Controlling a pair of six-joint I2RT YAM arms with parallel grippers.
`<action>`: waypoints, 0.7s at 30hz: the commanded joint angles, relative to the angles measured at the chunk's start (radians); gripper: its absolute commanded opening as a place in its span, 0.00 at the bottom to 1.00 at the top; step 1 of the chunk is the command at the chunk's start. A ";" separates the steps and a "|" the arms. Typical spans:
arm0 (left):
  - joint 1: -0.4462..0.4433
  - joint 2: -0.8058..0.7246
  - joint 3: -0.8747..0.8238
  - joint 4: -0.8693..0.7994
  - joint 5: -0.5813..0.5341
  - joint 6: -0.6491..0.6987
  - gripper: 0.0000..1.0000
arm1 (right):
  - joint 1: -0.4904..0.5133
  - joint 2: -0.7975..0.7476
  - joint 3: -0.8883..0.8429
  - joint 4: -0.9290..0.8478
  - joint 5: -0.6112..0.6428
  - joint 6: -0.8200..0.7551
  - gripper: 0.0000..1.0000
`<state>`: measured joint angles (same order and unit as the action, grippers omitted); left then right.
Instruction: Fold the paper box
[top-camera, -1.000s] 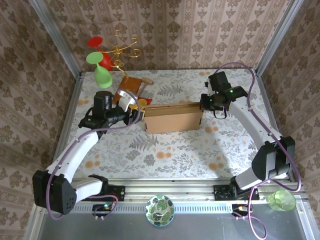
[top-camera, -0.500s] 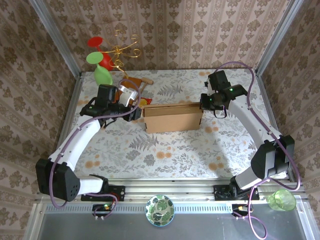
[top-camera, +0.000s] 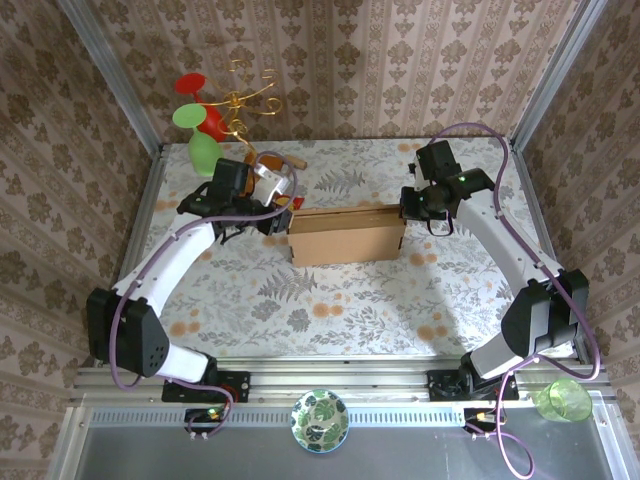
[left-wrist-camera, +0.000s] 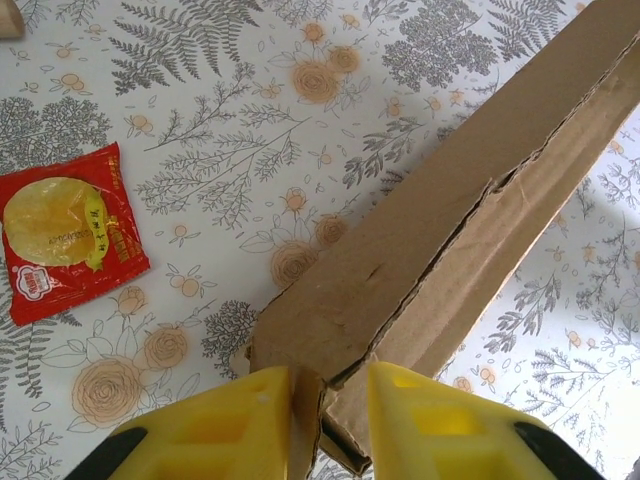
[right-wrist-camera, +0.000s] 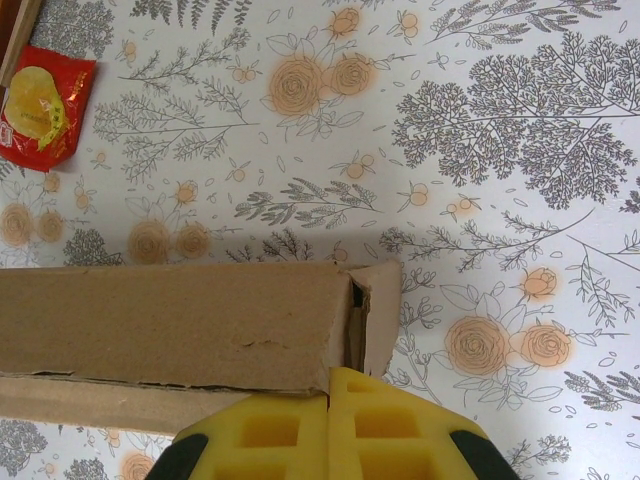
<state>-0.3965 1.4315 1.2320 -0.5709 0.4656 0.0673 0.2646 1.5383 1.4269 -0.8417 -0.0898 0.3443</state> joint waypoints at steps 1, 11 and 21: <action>-0.008 -0.009 0.027 -0.041 -0.022 0.026 0.26 | -0.001 0.020 0.020 -0.053 -0.017 0.001 0.00; -0.011 -0.055 -0.019 -0.086 -0.064 0.058 0.36 | -0.003 0.026 0.025 -0.059 -0.022 0.000 0.00; -0.019 -0.006 0.015 -0.076 -0.047 0.035 0.21 | -0.004 0.024 0.021 -0.056 -0.025 0.005 0.00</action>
<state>-0.4038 1.4063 1.2232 -0.6289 0.4141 0.1043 0.2646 1.5467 1.4364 -0.8425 -0.0978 0.3443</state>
